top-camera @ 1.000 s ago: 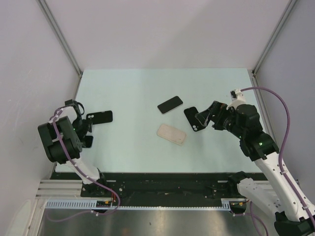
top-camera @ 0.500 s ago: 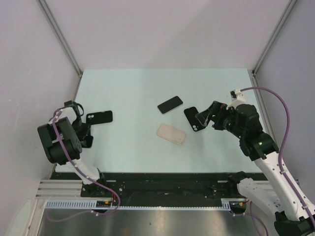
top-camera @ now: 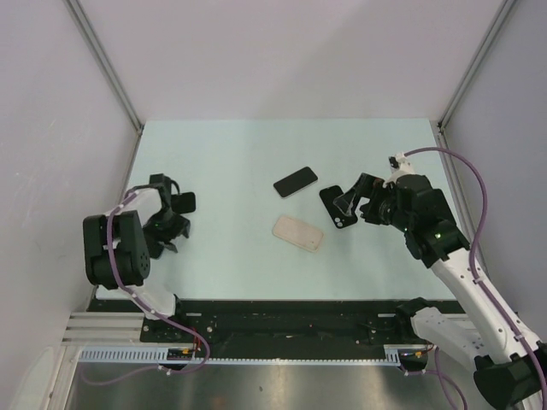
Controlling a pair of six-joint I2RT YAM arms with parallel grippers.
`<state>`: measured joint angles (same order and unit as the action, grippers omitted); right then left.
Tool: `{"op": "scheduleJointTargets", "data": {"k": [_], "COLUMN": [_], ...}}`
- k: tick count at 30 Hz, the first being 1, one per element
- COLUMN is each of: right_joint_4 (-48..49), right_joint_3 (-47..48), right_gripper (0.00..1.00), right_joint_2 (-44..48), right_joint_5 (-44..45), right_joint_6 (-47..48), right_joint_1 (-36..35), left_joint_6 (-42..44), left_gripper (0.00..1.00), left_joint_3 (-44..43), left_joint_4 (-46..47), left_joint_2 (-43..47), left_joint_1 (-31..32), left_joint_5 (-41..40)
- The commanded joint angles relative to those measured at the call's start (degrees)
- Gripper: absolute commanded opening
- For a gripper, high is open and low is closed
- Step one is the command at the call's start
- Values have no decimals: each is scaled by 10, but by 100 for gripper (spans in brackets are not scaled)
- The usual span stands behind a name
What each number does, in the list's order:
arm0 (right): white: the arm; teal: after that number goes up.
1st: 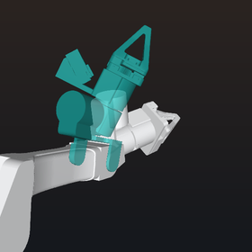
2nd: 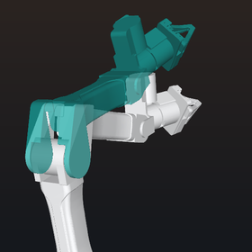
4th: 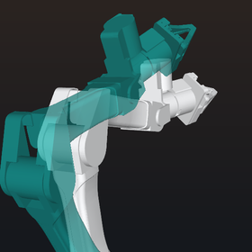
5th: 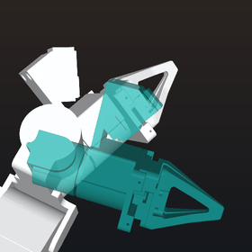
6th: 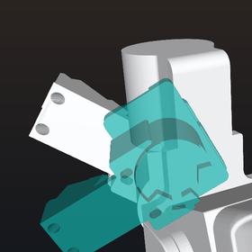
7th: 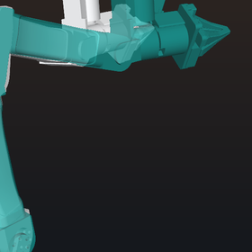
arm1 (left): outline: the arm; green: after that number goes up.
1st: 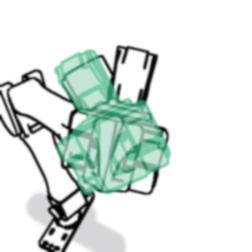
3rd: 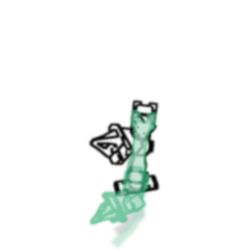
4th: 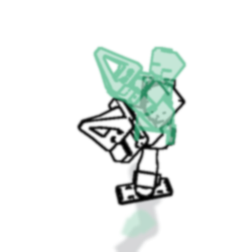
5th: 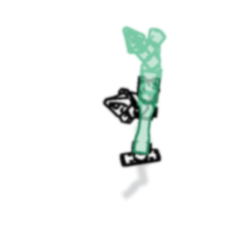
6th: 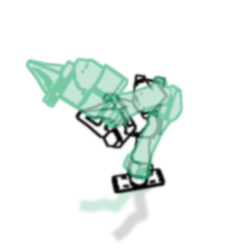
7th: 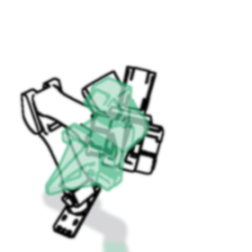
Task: Put the phone into the phone case
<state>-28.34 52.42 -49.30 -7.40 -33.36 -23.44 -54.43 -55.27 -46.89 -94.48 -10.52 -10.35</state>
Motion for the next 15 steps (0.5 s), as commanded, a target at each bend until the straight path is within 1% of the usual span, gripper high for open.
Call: {"op": "scheduleJointTargets", "data": {"k": [1, 3, 4, 6, 7, 9, 10, 12, 13, 15], "right_joint_4": [48, 65, 69, 76, 79, 84, 86, 94, 96, 105], "right_joint_3": [-8, -13, -16, -20, -21, -24, -23, -24, -23, -23], "right_gripper": [99, 98, 98, 98, 98, 98, 98, 98, 98, 98], "right_joint_2": [-32, -44, -54, -61, -62, -62, -62, -59, -58, -57], "right_joint_5": [-30, -66, -75, -83, -81, -71, -70, -71, -72, -74], "right_joint_6": [-23, -33, -35, -37, -37, -39, -40, -42, -43, -41], "right_joint_1": [-1, -4, -5, -13, -18, -25, -26, -27, -26, -27], "left_joint_6": [27, 37, 35, 30, 30, 29, 30, 42, 46, 50], "left_gripper": [61, 63, 69, 77, 84, 91, 95, 100, 100, 100], "left_joint_3": [9, 9, 6, 3, -1, 0, 4, 10, 11, 5], "left_joint_4": [8, 6, -3, -14, -14, -4, 1, 31, 38, 39], "left_joint_2": [29, 40, 53, 71, 91, 111, 125, 134, 133, 124], "left_joint_1": [87, 100, 100, 101, 100, 88, 59, 24, -7, -38], "left_joint_5": [33, 26, 16, -19, -52, -66, -51, -26, -15, -25]}}
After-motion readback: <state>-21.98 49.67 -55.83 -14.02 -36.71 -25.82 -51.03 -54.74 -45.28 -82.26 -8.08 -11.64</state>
